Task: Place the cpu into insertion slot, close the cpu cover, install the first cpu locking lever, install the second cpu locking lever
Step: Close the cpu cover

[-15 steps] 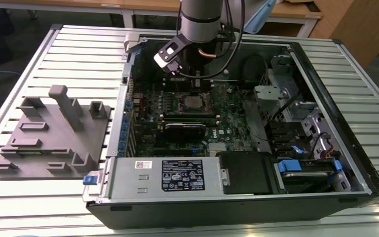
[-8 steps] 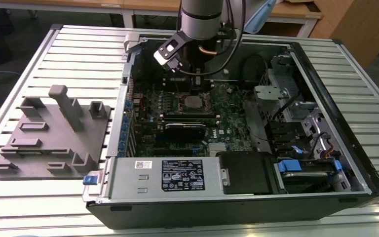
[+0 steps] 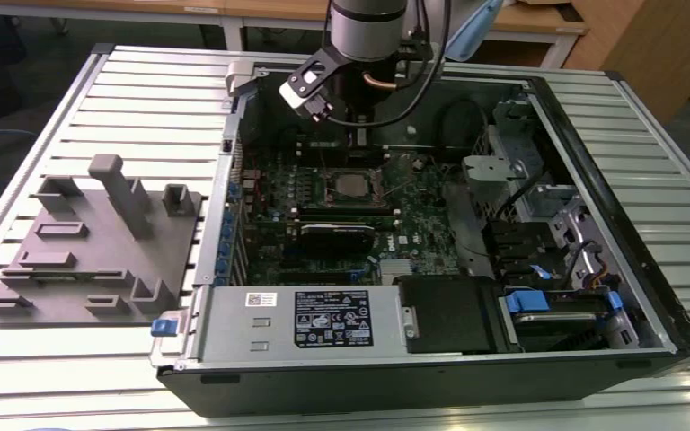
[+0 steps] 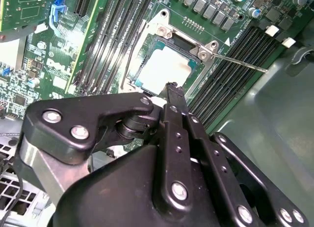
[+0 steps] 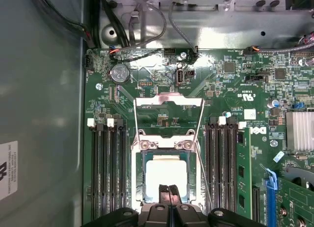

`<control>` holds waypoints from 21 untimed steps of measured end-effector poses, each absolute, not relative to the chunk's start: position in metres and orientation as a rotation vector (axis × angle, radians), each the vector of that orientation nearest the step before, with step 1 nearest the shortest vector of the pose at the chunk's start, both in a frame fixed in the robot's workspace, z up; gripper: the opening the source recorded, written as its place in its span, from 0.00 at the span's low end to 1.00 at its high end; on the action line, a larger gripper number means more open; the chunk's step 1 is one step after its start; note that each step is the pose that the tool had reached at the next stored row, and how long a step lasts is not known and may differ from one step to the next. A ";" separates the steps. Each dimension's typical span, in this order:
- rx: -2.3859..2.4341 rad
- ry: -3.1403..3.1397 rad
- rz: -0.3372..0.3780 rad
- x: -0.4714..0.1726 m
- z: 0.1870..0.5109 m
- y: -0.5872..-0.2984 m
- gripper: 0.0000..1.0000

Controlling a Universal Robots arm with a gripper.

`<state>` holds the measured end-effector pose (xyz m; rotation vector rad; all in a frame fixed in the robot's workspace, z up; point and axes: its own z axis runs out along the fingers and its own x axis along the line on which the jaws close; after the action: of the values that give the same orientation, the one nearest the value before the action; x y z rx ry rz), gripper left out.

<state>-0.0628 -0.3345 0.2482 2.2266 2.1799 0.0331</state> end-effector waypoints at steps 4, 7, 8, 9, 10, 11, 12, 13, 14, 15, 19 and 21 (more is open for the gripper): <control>2.227 2.180 0.033 -0.063 0.251 -0.334 0.10; 2.227 2.180 0.033 -0.063 0.253 -0.334 0.10; 2.227 2.180 0.033 -0.063 0.254 -0.334 0.10; 2.227 2.180 0.033 -0.063 0.254 -0.334 0.10; 2.227 2.180 0.033 -0.063 0.255 -0.334 0.10; 2.227 2.180 0.034 -0.063 0.255 -0.334 0.10; 2.227 2.180 0.034 -0.063 0.255 -0.334 0.10; 2.227 2.180 0.034 -0.063 0.255 -0.334 0.10; 2.227 2.180 0.034 -0.063 0.255 -0.334 0.10; 2.227 2.180 0.033 -0.063 0.255 -0.334 0.10; 2.227 2.180 0.033 -0.063 0.256 -0.334 0.10; 2.227 2.180 0.034 -0.063 0.257 -0.334 0.10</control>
<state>-0.0628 -0.3345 0.2566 2.2267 2.1799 0.0336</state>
